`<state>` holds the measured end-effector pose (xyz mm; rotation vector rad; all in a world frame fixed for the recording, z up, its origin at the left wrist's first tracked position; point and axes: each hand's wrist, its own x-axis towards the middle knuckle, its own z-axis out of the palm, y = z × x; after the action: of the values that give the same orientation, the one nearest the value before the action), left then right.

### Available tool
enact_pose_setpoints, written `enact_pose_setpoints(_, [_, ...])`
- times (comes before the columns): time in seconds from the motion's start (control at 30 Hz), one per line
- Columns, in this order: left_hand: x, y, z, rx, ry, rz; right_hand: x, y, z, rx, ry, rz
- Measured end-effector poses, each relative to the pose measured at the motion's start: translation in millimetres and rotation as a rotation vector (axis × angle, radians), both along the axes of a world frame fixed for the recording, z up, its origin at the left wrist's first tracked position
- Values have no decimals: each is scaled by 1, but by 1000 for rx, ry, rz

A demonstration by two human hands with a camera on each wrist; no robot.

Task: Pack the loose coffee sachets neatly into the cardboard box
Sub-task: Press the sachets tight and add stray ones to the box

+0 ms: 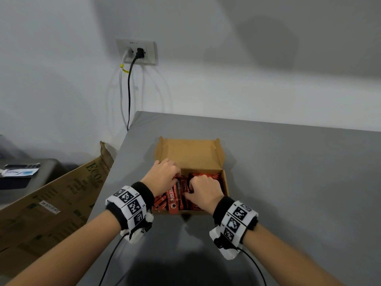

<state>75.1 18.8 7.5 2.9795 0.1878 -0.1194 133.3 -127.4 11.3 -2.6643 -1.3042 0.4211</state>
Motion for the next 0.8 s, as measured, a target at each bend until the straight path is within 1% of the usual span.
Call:
enact_pose_setpoints(0.17, [2, -2, 3, -22, 26, -14, 2, 4, -1, 49, 52, -76])
enact_pose_setpoints(0.3, [6, -3, 6, -25, 35, -5, 2, 4, -4, 73, 72, -95])
enact_pose_setpoints(0.43, [7, -6, 7, -86, -25, 52, 4, 4, 1, 151, 119, -132])
enact_pose_setpoints(0.5, [6, -7, 9, -181, -116, 89, 6, 1, 10, 255, 126, -150])
enact_pose_setpoints(0.57, [4, -10, 16, -359, -197, 134, 10, -5, 18, 393, 89, -137])
enact_pose_setpoints(0.63, [3, -15, 24, -552, -232, 159, 10, -12, 23, 472, -8, -53])
enact_pose_setpoints(0.67, [3, -18, 28, -603, -240, 150, 10, -15, 24, 490, -53, -7])
enact_pose_setpoints(0.73, [4, -24, 32, -616, -252, 101, 9, -20, 20, 544, -72, 38])
enact_pose_setpoints(0.8, [5, -26, 32, -610, -275, 76, 11, -24, 14, 639, 28, 2])
